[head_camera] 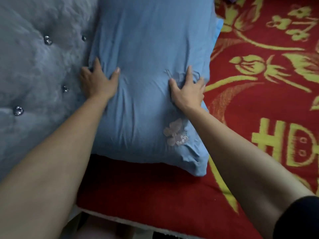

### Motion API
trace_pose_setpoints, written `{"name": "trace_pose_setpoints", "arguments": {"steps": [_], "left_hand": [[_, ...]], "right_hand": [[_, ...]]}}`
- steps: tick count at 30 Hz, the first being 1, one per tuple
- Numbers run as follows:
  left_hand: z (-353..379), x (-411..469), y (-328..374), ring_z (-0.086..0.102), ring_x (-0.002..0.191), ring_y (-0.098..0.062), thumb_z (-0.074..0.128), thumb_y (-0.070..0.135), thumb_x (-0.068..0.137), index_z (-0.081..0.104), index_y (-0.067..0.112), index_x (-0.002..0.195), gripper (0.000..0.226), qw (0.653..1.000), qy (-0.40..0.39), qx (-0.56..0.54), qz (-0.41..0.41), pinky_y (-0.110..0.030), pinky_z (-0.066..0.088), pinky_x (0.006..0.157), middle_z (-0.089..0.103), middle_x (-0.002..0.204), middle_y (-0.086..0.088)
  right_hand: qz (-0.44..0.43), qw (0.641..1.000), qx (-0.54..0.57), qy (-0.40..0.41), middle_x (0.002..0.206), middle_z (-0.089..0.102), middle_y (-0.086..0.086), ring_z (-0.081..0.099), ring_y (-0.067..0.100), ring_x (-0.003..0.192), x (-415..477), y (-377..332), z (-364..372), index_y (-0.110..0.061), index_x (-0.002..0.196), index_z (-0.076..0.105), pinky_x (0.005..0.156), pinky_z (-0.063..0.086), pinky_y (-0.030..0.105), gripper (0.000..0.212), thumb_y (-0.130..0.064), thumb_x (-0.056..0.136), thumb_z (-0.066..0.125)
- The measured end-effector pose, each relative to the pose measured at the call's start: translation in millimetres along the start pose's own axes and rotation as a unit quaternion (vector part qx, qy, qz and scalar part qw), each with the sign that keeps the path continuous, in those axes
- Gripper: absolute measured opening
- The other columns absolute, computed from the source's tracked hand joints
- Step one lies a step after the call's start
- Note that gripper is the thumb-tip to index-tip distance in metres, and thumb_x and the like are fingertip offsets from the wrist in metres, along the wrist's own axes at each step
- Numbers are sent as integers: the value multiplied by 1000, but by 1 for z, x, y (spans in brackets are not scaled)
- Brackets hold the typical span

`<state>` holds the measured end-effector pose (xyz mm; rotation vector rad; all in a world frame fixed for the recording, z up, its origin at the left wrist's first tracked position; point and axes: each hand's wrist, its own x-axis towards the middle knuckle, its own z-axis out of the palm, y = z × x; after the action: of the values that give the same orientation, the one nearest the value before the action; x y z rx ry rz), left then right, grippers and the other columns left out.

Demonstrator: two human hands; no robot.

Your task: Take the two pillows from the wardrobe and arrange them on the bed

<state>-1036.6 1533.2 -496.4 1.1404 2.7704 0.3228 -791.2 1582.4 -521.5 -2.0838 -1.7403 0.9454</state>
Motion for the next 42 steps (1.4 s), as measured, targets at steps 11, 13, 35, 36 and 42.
{"name": "trace_pose_setpoints", "arguments": {"steps": [11,13,35,36,42], "left_hand": [[59,-33,-29,-5,149,-35,11,81,83,6,41,152,80,988,-71,82,107,-71,1,111,-4,164,-9],[69,-32,-30,-8,149,-35,7,83,81,1,41,152,82,987,-91,93,100,-70,0,112,-7,164,-7],[71,-83,-64,0,148,-39,19,89,74,2,40,152,94,995,-89,26,-35,-71,5,109,-1,163,-14],[69,-82,-63,0,148,-39,19,89,74,2,40,152,94,994,-96,27,-38,-71,5,110,-2,163,-14],[64,-99,-57,9,147,-41,26,70,90,16,32,154,75,996,17,3,87,-66,13,111,7,161,-21]], "right_hand": [[-212,967,-139,13,166,-5,15,-4,46,150,-15,12,53,-33,156,14,117,-1,65,82,-76,88,26],[-218,964,-152,-20,166,-5,10,-6,43,151,-11,24,59,-37,156,10,118,1,66,82,-79,87,23],[-9,998,-53,37,111,45,14,54,37,98,-96,101,60,-39,154,14,90,46,45,93,-83,78,43],[-7,998,-53,31,114,45,14,53,38,101,-95,99,58,-39,154,13,92,45,45,92,-83,79,43],[-121,985,-87,87,162,7,26,8,48,148,-97,68,58,-20,156,24,119,16,58,75,-51,92,48]]}}
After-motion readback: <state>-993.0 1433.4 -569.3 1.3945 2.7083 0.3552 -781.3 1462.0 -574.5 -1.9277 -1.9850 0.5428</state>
